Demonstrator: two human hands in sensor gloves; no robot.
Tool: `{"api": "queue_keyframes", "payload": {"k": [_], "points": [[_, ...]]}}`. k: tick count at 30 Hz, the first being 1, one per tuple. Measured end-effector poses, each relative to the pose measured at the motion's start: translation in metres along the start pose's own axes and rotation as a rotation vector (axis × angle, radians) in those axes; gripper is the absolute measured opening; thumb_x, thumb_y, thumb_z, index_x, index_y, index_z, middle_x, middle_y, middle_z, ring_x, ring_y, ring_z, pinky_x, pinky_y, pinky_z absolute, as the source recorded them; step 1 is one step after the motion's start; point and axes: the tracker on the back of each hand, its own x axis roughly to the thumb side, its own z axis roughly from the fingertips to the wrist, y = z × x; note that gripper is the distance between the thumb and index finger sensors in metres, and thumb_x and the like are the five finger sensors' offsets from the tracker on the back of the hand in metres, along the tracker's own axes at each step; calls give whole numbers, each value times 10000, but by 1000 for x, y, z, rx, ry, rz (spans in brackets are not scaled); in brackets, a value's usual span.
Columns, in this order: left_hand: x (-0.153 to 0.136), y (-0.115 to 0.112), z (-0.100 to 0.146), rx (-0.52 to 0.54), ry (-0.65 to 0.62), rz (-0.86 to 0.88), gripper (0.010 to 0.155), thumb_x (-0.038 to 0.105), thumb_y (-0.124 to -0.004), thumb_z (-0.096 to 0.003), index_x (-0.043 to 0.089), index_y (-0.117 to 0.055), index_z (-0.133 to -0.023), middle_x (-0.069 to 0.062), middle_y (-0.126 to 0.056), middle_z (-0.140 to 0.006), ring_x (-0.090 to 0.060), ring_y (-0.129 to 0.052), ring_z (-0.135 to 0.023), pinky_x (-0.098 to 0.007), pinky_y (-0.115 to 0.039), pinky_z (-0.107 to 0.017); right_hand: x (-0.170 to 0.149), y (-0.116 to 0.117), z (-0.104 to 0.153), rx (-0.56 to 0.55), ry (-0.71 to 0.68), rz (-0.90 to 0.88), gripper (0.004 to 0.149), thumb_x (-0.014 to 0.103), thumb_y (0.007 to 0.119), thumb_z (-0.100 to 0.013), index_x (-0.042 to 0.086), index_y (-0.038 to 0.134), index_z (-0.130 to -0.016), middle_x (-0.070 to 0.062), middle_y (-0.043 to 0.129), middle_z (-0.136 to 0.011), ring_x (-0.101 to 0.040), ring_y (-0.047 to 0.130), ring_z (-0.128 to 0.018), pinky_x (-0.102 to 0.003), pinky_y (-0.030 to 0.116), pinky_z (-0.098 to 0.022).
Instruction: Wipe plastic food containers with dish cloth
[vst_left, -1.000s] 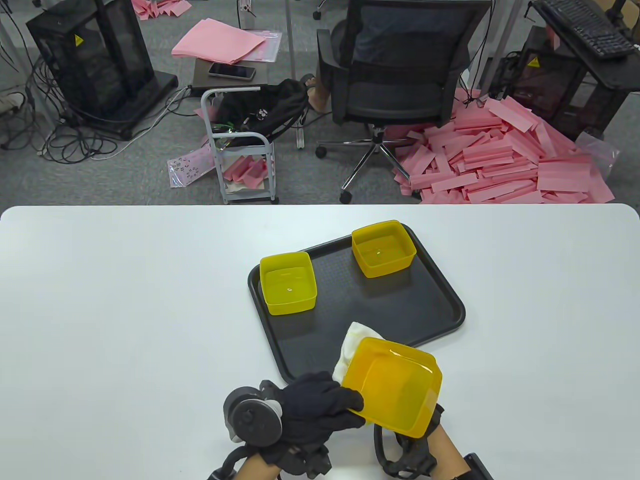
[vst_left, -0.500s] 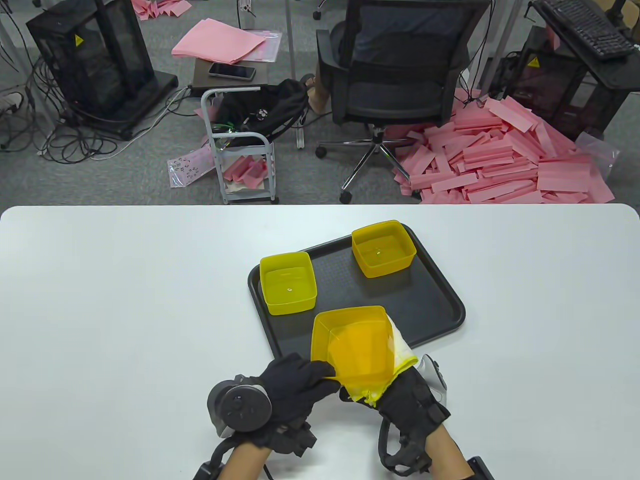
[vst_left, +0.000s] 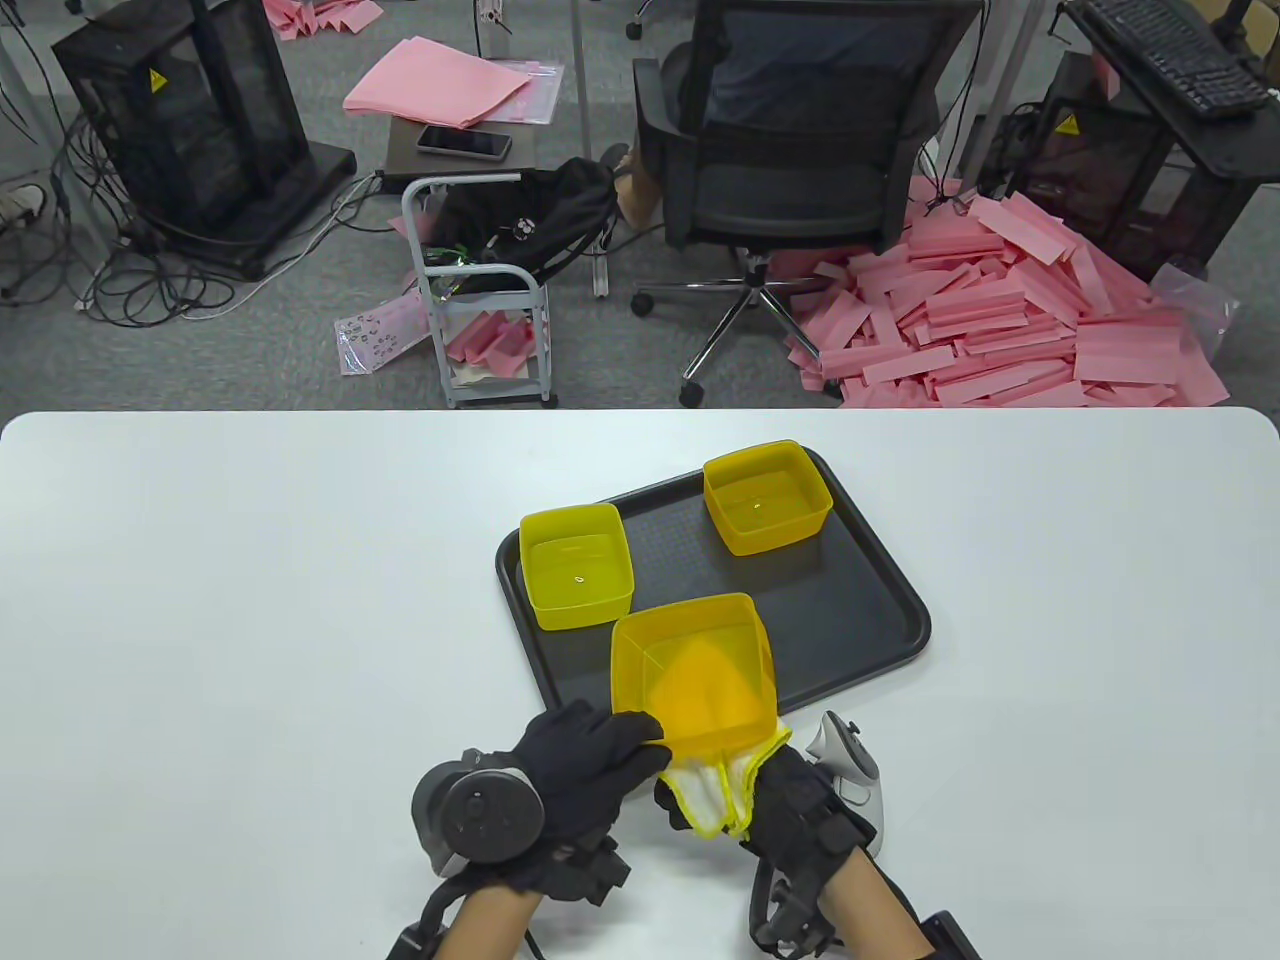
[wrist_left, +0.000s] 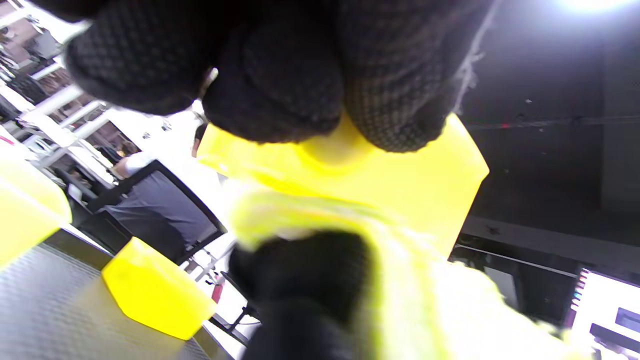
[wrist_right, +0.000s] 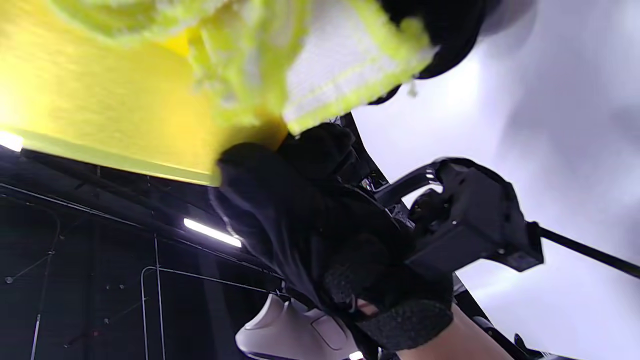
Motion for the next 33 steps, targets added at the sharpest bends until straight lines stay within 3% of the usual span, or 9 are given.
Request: {"api": "queue_keyframes", "payload": {"k": [3,6,10,15,19,22,27,33], "points": [[-9,6,-1,4,64,25,409,492,-859,-418,247,-969,-727,-23,-1030,-422,-317,-980,-391,-475,-807,-299,10,-6,4,-79,-58,30,607,520,463,-677,142,348,-1137,-2,708,-983,-312,790,-832,-495,731,-634],[-14,9,-1,9,103,18,412,479,-864,-418,228,-973,-726,-36,-1030,-422,-327,-978,-392,-481,-803,-299,29,-14,15,-251,-168,191,614,517,545,-676,151,336,-1124,12,715,-950,-282,822,-782,-469,759,-598],[-16,7,-1,-2,122,-23,410,470,-857,-428,217,-972,-730,-36,-1031,-422,-326,-983,-393,-477,-810,-296,54,-10,29,-542,-372,581,603,498,649,-625,161,438,-1078,-3,781,-876,-282,882,-689,-469,800,-523],[-13,4,0,-26,121,-46,415,457,-830,-445,209,-952,-754,-32,-1026,-438,-324,-986,-405,-464,-822,-297,59,20,31,-706,-580,1188,617,489,748,-552,174,513,-1028,-10,824,-821,-284,935,-621,-470,842,-463],[-11,1,0,-56,160,29,426,429,-788,-468,187,-924,-791,-45,-1019,-467,-330,-981,-427,-462,-824,-308,62,38,33,-753,-662,1468,629,473,791,-537,159,522,-1011,-25,820,-810,-298,940,-609,-485,844,-450],[-9,-2,1,-68,174,47,437,412,-762,-479,172,-911,-812,-44,-1020,-475,-331,-984,-430,-462,-829,-308,57,42,32,-741,-659,1473,645,465,808,-534,150,509,-1011,-37,812,-808,-307,935,-607,-488,842,-449],[-6,-10,3,-46,217,74,459,397,-728,-488,153,-889,-842,-43,-1032,-486,-330,-992,-462,-462,-836,-326,39,58,22,-617,-665,1695,647,486,818,-526,175,511,-1003,-11,817,-795,-282,948,-595,-469,856,-443],[-13,-8,5,-64,254,116,465,386,-726,-490,146,-880,-858,-62,-1028,-512,-347,-980,-486,-473,-826,-341,30,63,15,-557,-613,1627,627,509,798,-532,179,531,-995,9,846,-764,-250,974,-540,-446,874,-400]]}}
